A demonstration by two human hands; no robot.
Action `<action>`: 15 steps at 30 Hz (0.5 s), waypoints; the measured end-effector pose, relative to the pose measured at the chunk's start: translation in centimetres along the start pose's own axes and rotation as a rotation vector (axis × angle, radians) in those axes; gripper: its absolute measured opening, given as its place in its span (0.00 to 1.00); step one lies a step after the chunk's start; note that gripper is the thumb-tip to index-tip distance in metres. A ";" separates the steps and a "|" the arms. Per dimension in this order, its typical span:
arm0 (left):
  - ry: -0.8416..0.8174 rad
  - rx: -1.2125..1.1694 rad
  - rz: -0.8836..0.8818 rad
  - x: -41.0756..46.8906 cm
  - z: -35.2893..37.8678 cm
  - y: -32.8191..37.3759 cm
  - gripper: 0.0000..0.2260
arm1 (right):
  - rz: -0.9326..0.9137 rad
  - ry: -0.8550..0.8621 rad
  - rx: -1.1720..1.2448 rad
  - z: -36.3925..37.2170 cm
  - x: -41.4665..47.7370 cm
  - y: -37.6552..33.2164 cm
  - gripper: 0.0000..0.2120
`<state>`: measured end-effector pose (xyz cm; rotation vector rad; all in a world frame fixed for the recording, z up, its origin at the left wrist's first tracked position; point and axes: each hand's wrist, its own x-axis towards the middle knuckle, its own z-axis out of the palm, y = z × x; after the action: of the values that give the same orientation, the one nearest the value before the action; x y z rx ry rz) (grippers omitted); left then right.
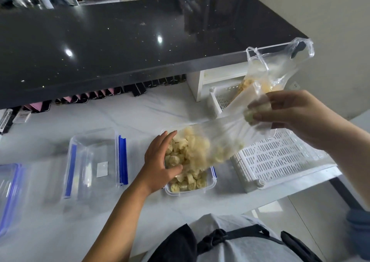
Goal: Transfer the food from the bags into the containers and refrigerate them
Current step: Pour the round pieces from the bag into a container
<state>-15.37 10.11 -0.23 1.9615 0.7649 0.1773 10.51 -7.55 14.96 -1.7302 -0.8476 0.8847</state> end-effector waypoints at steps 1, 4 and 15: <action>-0.005 -0.041 0.003 0.0 -0.2 0.3 0.38 | -0.019 0.003 -0.024 0.2 0.3 -0.3 0.17; -0.010 -0.126 0.019 0.4 -0.5 1.0 0.36 | -0.062 0.002 -0.118 1.0 0.6 -0.9 0.15; 0.087 -0.322 0.032 1.2 -1.3 2.5 0.22 | -0.043 0.005 -0.158 3.0 0.8 -0.5 0.13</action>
<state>-13.86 10.97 2.34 1.6695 0.7127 0.3834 8.26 -5.39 14.49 -1.8421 -0.9699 0.8027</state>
